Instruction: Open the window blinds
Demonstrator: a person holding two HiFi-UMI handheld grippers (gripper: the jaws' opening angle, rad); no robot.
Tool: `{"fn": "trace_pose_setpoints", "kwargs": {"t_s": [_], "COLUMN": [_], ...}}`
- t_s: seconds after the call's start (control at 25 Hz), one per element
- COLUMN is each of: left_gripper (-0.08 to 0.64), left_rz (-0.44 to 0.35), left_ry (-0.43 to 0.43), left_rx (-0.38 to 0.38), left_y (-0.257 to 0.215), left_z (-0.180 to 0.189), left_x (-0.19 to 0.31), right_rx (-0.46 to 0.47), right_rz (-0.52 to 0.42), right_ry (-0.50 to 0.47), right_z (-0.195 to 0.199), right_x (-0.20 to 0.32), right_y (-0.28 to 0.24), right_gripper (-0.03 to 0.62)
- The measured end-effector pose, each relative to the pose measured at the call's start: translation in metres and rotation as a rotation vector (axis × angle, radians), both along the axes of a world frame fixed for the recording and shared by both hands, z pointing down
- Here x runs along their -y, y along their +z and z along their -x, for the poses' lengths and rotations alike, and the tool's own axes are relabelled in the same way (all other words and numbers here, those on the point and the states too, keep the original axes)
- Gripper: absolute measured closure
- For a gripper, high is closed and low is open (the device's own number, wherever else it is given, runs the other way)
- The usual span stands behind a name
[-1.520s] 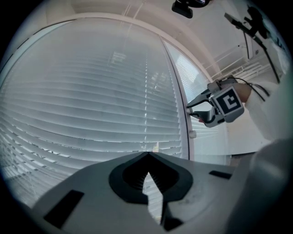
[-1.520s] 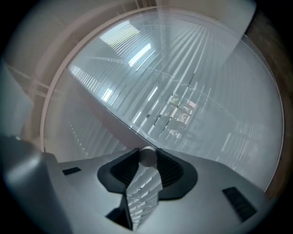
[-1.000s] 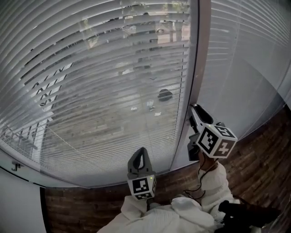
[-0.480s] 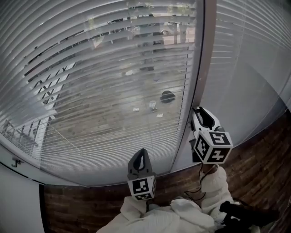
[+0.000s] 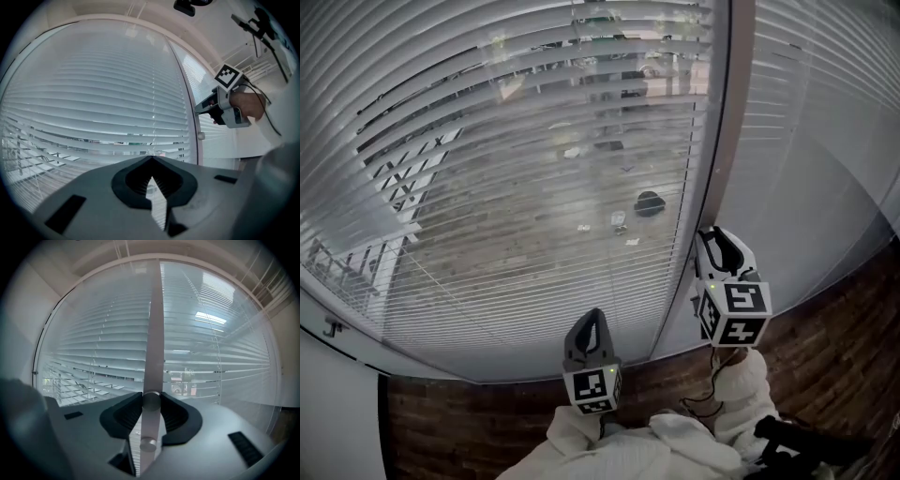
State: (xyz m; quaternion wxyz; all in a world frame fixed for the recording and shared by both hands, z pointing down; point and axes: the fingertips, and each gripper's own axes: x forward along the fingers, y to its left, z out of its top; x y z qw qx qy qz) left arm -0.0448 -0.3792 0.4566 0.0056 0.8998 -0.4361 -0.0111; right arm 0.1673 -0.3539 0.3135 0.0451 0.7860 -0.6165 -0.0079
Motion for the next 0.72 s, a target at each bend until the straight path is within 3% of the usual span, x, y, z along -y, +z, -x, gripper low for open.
{"fn": "trace_pose_setpoints", "kwargs": {"t_s": [0.72], "left_gripper": [0.561], "left_rz": [0.007], "left_ry": [-0.016], "left_rx": [-0.006], "left_y": [0.0018], "left_z": [0.0003], "left_x": [0.0001], "right_rx": [-0.234], "right_rz": [0.051], "right_ry": [0.032], "right_z": [0.0075], "right_x": [0.0011], "right_y": [-0.0033], "right_gripper": [0.462]}}
